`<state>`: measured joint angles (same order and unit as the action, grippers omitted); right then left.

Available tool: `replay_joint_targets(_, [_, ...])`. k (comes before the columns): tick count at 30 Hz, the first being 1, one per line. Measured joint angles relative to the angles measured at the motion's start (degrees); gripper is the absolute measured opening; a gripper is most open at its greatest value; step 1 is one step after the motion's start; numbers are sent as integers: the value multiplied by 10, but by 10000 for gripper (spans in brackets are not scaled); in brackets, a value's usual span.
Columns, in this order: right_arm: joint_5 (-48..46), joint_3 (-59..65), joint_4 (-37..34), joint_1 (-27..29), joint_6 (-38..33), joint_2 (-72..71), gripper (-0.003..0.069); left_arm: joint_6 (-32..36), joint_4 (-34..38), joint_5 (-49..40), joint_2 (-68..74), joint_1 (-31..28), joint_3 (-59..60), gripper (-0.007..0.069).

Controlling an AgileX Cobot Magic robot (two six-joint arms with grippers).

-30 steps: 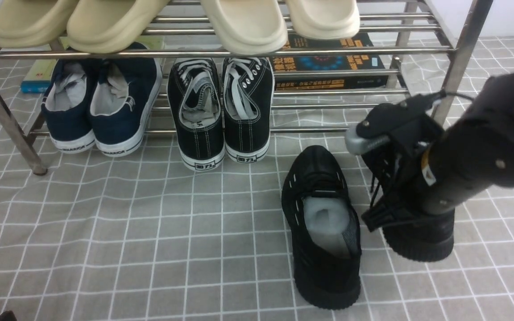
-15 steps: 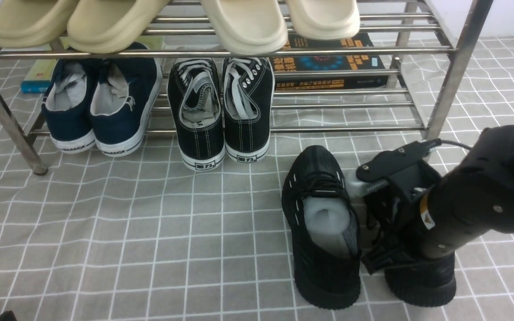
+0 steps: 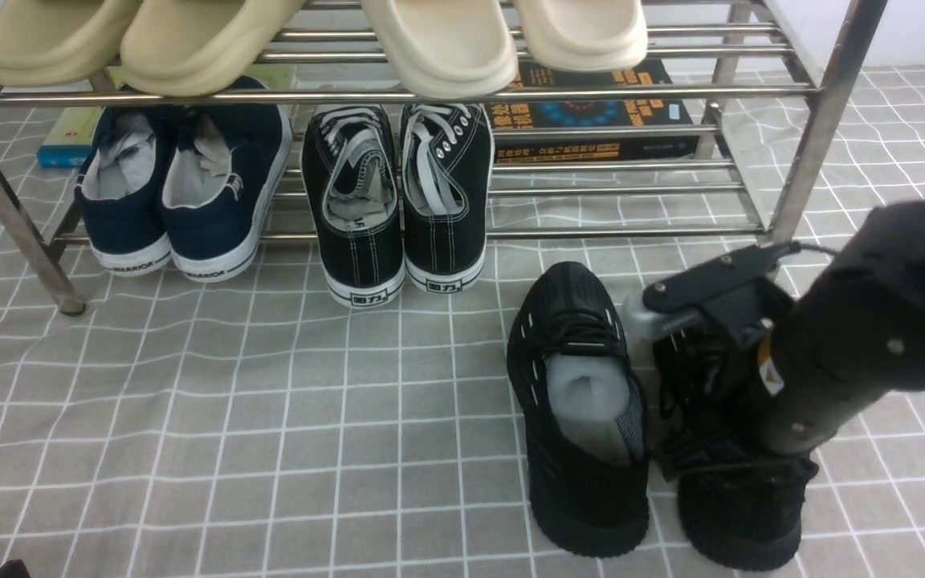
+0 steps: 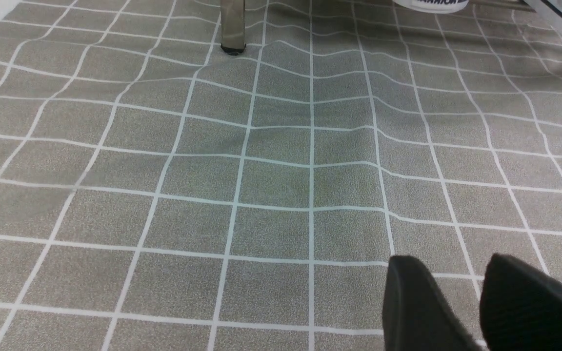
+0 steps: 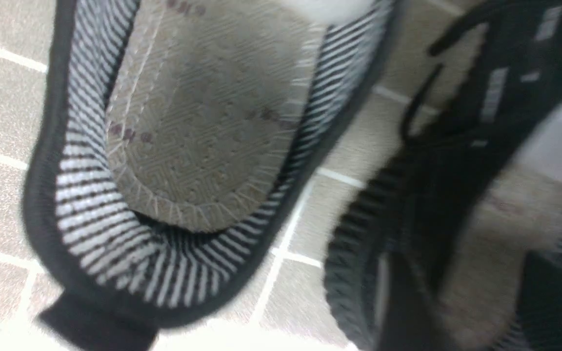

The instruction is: Take the shoes off the shelf with your hand from the grey coffee tablecloth.

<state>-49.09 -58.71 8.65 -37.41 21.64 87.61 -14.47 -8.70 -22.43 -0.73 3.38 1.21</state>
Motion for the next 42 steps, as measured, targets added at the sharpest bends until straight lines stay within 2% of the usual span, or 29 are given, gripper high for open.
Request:
replay_joint_targets(2, [-42,-25,10,0,-7,-12,391,0,0,0,0,0,0,240])
replay_joint_targets(5, [-84,-54,23,0,-19,-33,363,0,0,0,0,0,0,240])
replay_joint_targets(10, [-161,-78,56,0,-25,-118,127,0,0,0,0,0,0,240])
replay_joint_targets(11, [-175,-78,59,0,-25,-144,50,0,0,0,0,0,0,240])
replay_joint_targets(13, [-191,-76,60,0,-25,-192,-6,0,0,0,0,0,0,240])
replay_joint_targets(20, [-200,-26,28,0,-24,-369,-16,0,0,0,0,0,0,240])
replay_joint_targets(27, [-137,96,20,0,-20,-553,-16,0,0,0,0,0,0,240])
replay_joint_targets(28, [-106,146,19,0,-20,-599,-15,0,0,0,0,0,0,240])
replay_joint_targets(33, [-20,249,16,0,-20,-672,-15,0,0,0,0,0,0,240])
replay_joint_targets(42, [140,344,11,0,-20,-686,-13,0,0,0,0,0,0,240])
